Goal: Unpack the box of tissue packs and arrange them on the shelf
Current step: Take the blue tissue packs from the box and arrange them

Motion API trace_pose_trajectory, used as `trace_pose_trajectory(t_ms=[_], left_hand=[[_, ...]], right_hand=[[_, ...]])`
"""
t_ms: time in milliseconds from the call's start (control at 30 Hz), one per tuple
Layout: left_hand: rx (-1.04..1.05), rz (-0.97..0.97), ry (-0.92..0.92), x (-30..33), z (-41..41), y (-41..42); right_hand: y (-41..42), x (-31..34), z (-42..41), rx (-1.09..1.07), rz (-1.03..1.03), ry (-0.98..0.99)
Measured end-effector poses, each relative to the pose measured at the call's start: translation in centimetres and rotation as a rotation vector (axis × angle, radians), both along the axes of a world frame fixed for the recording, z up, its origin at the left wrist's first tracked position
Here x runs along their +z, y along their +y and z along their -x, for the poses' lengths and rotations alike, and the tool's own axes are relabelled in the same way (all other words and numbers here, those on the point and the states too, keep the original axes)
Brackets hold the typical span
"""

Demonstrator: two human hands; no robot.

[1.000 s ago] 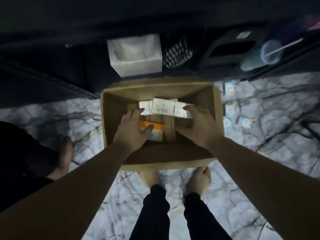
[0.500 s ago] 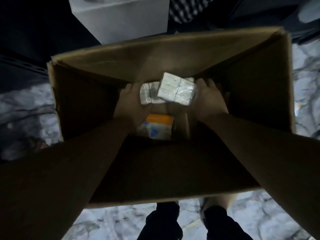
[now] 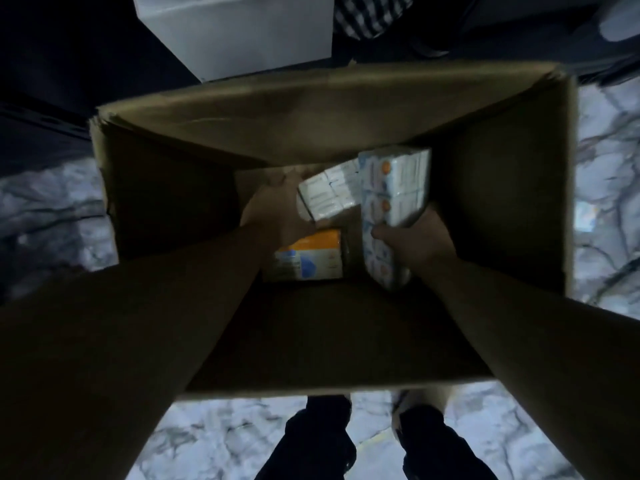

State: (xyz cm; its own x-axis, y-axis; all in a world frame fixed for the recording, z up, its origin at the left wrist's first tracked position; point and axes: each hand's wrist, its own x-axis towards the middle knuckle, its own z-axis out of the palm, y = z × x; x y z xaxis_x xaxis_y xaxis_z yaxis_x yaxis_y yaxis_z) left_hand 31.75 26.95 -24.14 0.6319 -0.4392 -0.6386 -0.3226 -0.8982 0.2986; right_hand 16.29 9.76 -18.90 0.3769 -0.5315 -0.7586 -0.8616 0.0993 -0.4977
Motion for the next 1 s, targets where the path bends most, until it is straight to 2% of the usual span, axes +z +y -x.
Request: trace_pose_trajectory(t_ms=[233,400,667,767,1000], left_hand=[[0.225,0.08,0.067,13.3,3.1,1.8],[0.331,0.157,0.067,25.2,4.7,3.4],[0.497,0.342,0.075,43.6,8.3,5.2],[0.507,0.401,0.049,50.8,9.7,5.6],[0.579,0.635,0.025,62.0,12.5,5.4]], right_hand=[[0.5,10.8,-0.3,0.058,0.046,-0.019],[0.3,22.0,0.3,0.126,0.069,-0.084],[-0.9,40.6,3.1,0.241,0.109,-0.302],[-0.9,47.2,4.7,0.231,0.136,-0.373],[-1.4,56.8,7.9,0.087,0.183,-0.545]])
